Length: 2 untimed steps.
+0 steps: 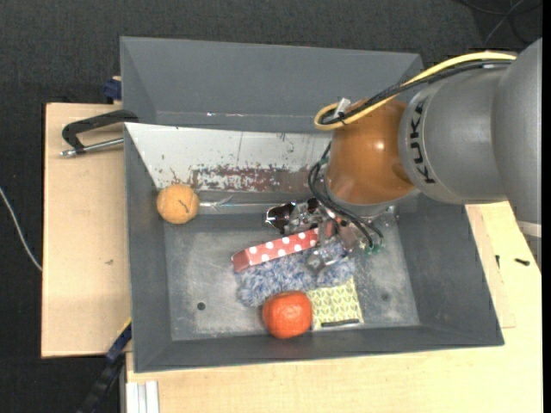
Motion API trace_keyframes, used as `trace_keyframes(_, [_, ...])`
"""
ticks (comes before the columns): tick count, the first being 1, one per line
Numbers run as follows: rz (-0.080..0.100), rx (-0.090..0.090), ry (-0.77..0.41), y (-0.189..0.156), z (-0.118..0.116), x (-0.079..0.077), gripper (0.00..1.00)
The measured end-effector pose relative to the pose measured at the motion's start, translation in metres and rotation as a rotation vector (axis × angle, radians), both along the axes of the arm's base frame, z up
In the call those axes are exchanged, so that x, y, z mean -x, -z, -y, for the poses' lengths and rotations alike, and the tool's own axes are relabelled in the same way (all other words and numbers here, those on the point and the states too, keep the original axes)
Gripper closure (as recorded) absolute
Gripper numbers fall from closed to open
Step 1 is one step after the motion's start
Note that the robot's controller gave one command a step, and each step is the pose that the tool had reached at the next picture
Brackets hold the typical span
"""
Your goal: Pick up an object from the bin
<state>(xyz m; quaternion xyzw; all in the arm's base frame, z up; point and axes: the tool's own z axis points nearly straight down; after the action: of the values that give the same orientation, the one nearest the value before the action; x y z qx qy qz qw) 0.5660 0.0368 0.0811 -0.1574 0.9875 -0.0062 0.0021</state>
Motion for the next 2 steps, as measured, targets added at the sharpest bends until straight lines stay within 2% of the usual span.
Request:
trace_keyframes(1, [0.0,0.0,0.0,0.0,0.0,0.0,1.0])
trace_keyframes(2, [-0.005,-0.01,0.006,-0.032,-0.007,0.001,1.0])
